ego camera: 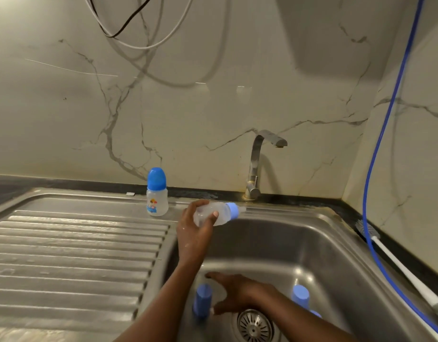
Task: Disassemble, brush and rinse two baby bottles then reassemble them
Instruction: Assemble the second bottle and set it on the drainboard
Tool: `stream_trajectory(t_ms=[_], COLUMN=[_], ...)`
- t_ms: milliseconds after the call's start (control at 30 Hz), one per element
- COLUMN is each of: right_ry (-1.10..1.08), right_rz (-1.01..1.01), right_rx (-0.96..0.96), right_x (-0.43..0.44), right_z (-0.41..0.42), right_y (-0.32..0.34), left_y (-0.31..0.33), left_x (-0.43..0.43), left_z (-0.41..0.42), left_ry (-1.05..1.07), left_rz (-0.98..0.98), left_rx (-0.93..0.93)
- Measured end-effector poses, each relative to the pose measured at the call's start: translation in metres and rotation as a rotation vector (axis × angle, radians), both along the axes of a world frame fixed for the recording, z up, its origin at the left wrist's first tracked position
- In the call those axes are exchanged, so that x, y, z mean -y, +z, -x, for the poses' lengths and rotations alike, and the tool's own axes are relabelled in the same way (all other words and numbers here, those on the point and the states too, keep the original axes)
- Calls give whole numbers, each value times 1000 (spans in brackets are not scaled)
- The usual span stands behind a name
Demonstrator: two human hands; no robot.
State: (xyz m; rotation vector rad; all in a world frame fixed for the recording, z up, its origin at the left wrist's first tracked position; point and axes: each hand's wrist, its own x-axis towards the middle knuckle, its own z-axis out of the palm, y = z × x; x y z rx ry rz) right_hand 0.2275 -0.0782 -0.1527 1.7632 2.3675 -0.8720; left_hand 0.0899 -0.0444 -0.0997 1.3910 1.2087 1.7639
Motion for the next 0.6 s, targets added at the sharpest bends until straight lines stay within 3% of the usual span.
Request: stream_trajectory(t_ms=[167, 333, 400, 467, 533, 567, 600], right_ry=[133, -20, -148, -312, -446, -437, -382], right_rz=[-115, -321, -511, -832, -1062, -982, -759], right_rx=[-10, -48, -206, -405, -446, -359, -228], right_x=[-4, -6, -11, -12, -2, 4, 12], right_z=[44, 6, -23, -43, -55, -59, -59], right_y=[-13, 10, 38, 67, 70, 58, 43], left_y=[1, 4, 4, 6, 9, 9, 10], left_x=[1, 2, 2, 5, 8, 9, 11], left_z=[0, 0, 1, 2, 1, 0, 0], left_ry=[13, 65, 110, 129, 113, 106, 100], left_rz=[-15, -25, -48, -45, -11, 3, 5], left_rx=[-21, -18, -33, -41, -24, -25, -33])
